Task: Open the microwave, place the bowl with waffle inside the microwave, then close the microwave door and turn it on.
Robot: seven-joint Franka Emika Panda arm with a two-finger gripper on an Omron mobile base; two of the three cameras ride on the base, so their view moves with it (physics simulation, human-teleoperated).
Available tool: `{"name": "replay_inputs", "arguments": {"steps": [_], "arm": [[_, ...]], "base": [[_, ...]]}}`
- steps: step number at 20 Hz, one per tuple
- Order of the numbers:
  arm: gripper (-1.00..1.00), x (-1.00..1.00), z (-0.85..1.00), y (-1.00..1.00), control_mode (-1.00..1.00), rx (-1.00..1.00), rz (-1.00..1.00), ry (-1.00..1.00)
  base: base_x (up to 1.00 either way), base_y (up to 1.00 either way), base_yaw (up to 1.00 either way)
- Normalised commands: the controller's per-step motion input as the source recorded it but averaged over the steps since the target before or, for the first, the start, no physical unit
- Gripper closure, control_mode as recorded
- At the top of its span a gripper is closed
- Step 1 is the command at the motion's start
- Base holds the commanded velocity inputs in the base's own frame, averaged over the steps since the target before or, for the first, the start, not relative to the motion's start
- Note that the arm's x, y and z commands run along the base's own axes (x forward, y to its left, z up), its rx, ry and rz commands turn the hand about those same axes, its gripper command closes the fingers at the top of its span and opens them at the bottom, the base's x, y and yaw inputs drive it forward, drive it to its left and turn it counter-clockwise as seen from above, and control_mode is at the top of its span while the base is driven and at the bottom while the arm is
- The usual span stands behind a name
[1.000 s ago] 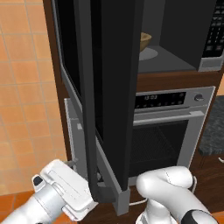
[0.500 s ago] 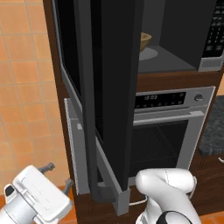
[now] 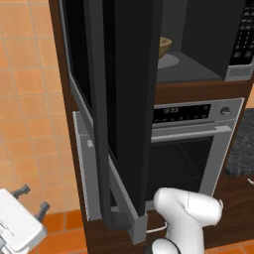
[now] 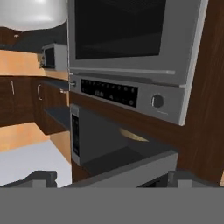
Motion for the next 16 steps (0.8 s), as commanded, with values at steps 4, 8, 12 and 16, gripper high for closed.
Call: {"name": "replay_inputs", "arguments": {"steps": [4,8,12,16], "arm": [[-1.0,0.0,0.0,0.55,-1.0,0.0,-0.02,-0.02],[-1.0,0.0,0.0,0.31,-1.0,-0.04,-0.07,0.0],[-1.0,0.0,0.01,0.32,-1.0,-0.08,-0.08,0.0],[-1.0,0.0,0.06,0.1,-1.0,-0.07,-0.08,0.0]], "base": [[0.0,0.0,0.0],[0.0,0.0,0.0],[0.0,0.0,0.0],[0.0,0.0,0.0]]}}
